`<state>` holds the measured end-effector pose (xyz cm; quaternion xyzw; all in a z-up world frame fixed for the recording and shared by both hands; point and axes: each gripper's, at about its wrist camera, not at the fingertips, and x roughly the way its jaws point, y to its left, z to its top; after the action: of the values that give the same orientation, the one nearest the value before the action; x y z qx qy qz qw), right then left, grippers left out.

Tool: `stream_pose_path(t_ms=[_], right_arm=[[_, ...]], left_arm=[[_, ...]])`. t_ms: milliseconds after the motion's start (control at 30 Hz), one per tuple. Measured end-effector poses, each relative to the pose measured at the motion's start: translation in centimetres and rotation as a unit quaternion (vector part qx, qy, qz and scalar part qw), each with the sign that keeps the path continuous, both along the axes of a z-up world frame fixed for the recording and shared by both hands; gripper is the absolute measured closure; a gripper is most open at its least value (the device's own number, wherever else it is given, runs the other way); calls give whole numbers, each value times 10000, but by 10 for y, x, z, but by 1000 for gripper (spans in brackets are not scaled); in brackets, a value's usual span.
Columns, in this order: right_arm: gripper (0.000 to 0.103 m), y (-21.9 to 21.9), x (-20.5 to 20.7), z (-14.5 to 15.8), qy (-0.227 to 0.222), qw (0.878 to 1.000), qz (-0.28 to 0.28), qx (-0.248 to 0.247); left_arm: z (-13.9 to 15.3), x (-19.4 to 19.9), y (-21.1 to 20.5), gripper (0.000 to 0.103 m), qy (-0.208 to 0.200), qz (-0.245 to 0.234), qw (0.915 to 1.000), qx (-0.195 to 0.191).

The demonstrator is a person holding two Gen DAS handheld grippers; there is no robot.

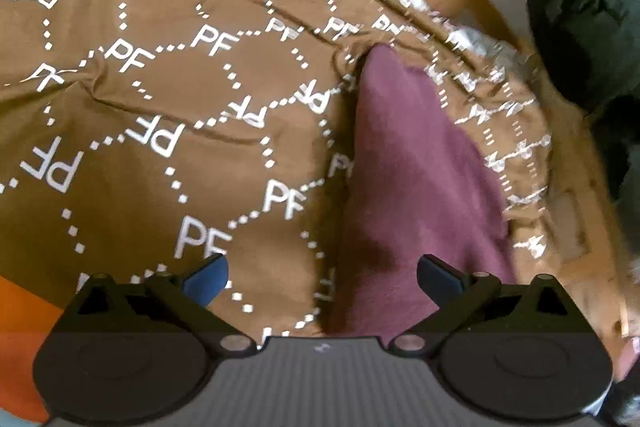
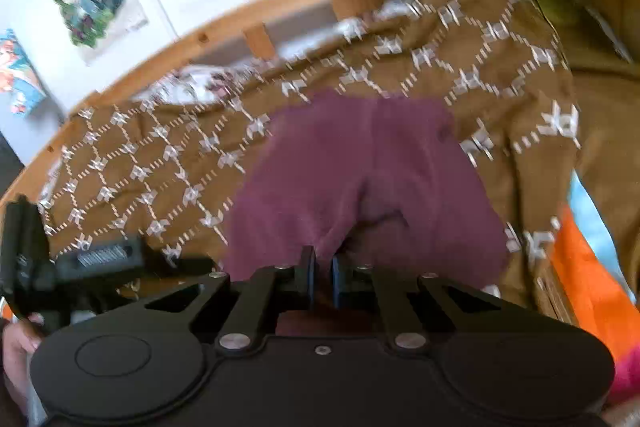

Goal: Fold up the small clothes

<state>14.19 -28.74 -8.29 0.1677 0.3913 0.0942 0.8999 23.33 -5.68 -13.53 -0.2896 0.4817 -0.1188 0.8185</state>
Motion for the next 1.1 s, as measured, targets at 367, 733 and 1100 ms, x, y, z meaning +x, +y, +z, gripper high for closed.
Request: stream_pose_path(t_ms=[367,733,1100], right_arm=[[88,-24,-8,-11,147,9966,-397,709],[61,-41,-14,-7,-320,9867,-842,1357],[63,-42,38,-27,170,9832,-584,1723]], left_arm=[[0,0,-23,1,-114,-718,9969,-294],[-17,6,-33,14,160,-942,9954,-52],[-23,7,-32,52,310,-1150,9929,32]])
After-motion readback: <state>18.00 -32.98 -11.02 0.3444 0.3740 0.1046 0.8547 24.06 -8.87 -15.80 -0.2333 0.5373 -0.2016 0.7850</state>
